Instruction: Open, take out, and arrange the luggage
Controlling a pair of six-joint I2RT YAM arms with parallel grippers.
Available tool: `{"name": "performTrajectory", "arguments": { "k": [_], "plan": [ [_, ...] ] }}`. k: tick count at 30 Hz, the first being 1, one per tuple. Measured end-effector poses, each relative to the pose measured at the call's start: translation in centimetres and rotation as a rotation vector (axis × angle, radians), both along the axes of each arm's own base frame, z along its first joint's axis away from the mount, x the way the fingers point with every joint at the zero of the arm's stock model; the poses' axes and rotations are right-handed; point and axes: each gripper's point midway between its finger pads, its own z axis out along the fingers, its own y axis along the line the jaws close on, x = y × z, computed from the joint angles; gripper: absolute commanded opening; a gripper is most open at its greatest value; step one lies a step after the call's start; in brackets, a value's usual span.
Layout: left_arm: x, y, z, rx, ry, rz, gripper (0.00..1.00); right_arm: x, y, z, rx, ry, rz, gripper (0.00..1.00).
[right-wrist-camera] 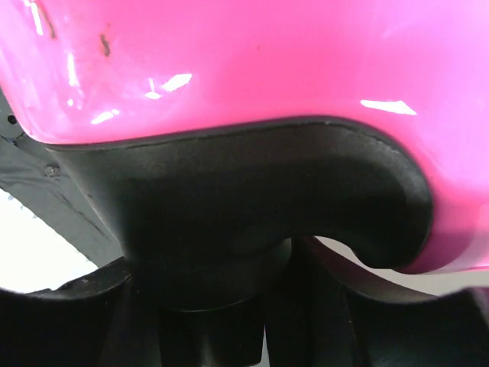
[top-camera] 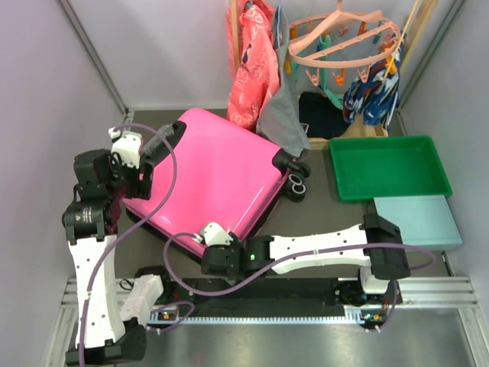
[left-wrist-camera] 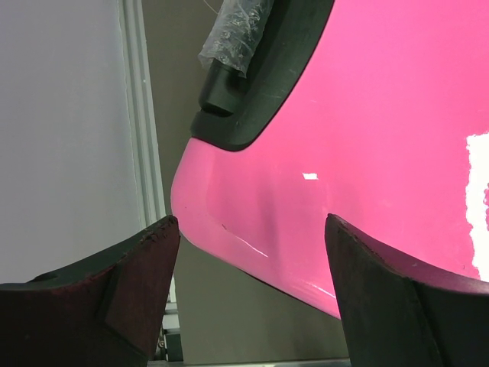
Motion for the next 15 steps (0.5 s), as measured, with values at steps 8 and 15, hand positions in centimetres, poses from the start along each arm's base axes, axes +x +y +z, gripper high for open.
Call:
{"name": "performTrajectory", "arguments": {
  "k": [8, 15],
  "plan": [
    [-0.1, -0.6, -0.1, -0.019, 0.006, -0.028, 0.81, 0.2, 0.2, 1.2, 0.007, -0.001, 0.023, 0.0],
    [-0.5, -2.3, 3.2, -0.055, -0.07, -0.105, 0.81, 1.2, 0.7, 7.6, 0.187, 0.01, 0.077, 0.0]
  ]
}}
